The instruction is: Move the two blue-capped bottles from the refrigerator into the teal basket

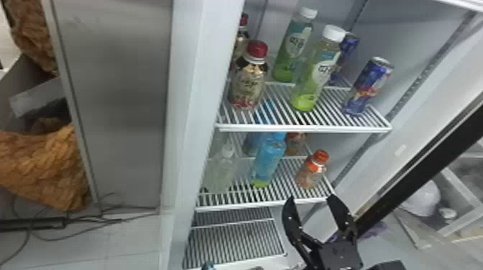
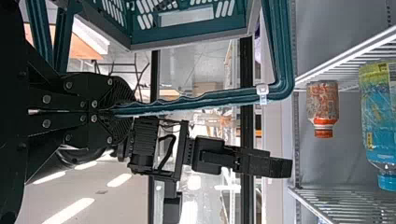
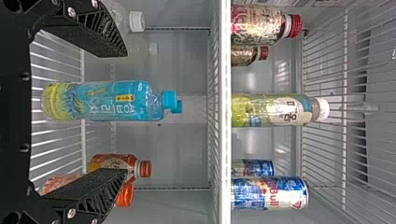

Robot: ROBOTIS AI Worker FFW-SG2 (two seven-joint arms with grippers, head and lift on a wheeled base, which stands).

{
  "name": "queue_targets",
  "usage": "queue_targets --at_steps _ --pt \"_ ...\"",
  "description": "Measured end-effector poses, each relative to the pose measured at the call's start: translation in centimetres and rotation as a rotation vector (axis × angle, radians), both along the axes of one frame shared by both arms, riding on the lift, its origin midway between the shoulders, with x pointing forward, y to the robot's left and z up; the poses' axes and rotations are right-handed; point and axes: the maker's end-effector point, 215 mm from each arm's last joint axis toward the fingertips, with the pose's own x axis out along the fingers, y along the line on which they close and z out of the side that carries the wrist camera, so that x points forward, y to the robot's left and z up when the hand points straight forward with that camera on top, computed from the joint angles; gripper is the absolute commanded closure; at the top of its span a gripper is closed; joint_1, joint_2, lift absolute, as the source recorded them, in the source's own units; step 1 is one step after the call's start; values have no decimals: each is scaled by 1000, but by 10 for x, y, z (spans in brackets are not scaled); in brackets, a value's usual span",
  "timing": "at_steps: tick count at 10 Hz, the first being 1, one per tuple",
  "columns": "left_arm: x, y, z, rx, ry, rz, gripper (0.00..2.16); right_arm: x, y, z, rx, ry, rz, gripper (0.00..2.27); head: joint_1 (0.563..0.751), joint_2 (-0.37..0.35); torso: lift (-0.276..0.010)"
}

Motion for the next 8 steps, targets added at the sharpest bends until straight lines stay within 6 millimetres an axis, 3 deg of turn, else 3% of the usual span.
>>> queue_targets --at_steps 8 --pt "1 0 1 1 -4 -3 1136 9 5 -22 13 33 13 133 695 -350 -139"
